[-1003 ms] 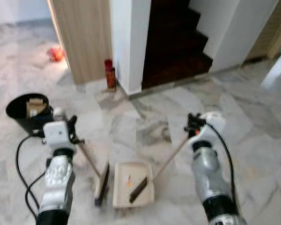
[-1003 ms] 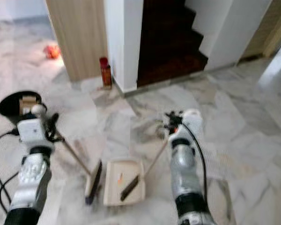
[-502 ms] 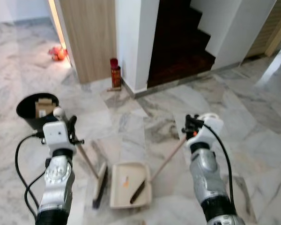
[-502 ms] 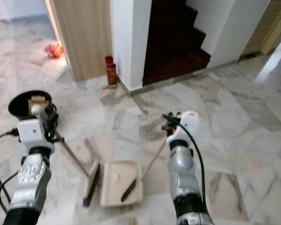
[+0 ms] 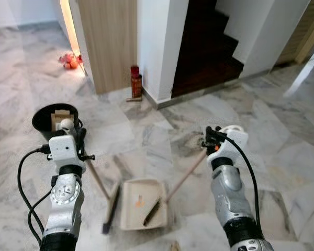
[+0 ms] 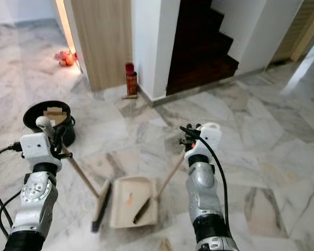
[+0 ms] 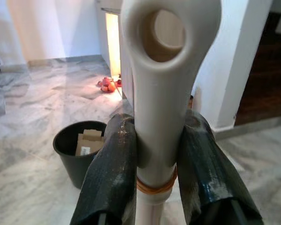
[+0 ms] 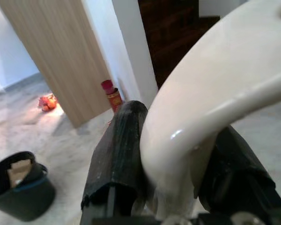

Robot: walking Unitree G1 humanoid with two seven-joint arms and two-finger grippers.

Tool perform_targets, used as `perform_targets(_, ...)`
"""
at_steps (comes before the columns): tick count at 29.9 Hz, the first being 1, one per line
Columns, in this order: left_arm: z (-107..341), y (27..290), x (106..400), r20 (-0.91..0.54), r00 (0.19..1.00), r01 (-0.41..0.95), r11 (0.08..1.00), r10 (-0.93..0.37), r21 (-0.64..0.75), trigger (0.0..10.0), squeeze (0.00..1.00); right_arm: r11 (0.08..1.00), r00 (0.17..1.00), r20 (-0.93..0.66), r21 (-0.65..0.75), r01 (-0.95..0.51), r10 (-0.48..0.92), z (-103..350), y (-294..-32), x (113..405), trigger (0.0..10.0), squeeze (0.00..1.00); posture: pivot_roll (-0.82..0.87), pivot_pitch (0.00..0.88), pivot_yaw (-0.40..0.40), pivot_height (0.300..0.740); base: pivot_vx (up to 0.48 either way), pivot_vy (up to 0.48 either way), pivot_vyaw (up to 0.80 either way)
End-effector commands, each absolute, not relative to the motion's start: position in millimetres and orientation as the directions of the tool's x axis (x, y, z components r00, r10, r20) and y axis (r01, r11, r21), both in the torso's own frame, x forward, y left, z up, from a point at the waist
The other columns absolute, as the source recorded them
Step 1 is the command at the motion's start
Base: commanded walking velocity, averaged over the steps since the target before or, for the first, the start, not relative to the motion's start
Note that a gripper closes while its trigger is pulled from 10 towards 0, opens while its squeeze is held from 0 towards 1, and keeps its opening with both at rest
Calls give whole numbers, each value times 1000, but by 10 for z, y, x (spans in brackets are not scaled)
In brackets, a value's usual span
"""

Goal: Sweep floor

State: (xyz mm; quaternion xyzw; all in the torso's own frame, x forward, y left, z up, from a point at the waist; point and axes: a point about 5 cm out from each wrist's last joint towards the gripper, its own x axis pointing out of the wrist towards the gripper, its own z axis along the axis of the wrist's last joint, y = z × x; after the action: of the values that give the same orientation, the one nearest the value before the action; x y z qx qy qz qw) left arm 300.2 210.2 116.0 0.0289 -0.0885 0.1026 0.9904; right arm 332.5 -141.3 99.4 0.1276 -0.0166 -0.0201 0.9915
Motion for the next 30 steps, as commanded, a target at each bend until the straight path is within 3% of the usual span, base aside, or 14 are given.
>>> perform_targets(1,1235,2039,3032,213,962,-182,982,170,39,10000,0,967,995,68,250,56,-75,1068,-1504,3338,10000,0,38,17,-20,740,0,0,0)
perform_targets(25,1232,2018,3042,206,966,-167,985,156,37,10000,0,967,995,66,248,57,-75,1067,-1517,3335,10000,0,35,34,-19,740,0,0,724)
perform_targets(30,1236,2024,3044,207,965,-174,984,162,39,10000,0,966,995,62,251,55,-72,1064,-1515,3339,10000,0,34,36,-19,740,0,0,106)
